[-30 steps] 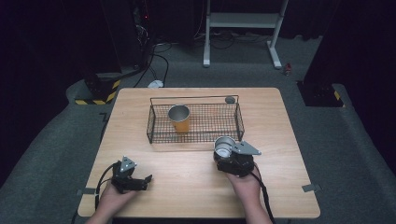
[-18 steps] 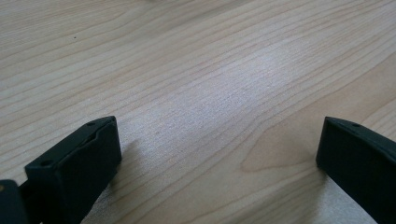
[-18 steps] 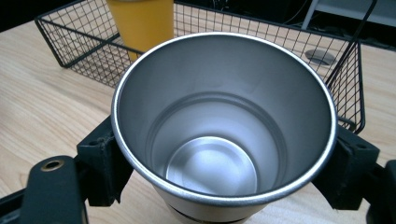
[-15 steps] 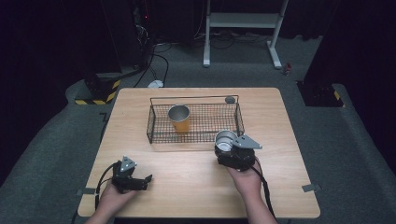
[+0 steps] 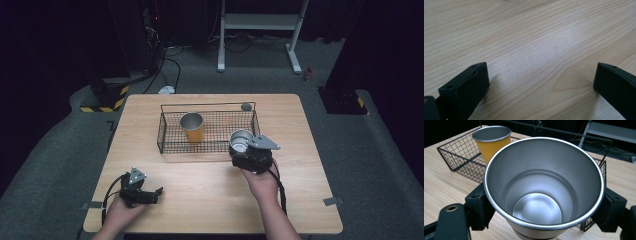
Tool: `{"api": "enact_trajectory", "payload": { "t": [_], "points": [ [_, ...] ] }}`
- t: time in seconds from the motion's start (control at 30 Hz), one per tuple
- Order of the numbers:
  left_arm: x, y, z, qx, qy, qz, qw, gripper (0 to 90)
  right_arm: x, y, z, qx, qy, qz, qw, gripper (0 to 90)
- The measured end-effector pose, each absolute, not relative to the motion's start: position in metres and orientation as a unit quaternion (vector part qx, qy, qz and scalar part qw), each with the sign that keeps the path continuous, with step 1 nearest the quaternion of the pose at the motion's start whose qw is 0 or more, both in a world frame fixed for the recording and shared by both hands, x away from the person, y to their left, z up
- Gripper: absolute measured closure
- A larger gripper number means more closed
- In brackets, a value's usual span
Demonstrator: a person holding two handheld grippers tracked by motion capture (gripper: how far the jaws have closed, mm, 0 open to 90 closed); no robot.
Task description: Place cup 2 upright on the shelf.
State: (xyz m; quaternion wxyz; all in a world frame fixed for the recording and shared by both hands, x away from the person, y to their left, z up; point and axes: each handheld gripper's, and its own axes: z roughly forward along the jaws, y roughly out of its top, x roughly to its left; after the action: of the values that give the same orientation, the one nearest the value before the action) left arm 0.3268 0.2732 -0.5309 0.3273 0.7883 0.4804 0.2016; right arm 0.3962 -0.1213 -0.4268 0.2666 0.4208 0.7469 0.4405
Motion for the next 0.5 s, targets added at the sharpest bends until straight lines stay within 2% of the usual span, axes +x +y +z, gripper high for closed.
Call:
{"api": "enact_trajectory", "payload": {
  "t": [0.5],
  "points": [
    [0.327, 0.273, -0.531, 0.788, 0.481, 0.201, 0.328, 0.7, 0.431, -0.117, -0.416, 0.437, 0.736, 0.435, 0.279, 18.4]
  ]
}}
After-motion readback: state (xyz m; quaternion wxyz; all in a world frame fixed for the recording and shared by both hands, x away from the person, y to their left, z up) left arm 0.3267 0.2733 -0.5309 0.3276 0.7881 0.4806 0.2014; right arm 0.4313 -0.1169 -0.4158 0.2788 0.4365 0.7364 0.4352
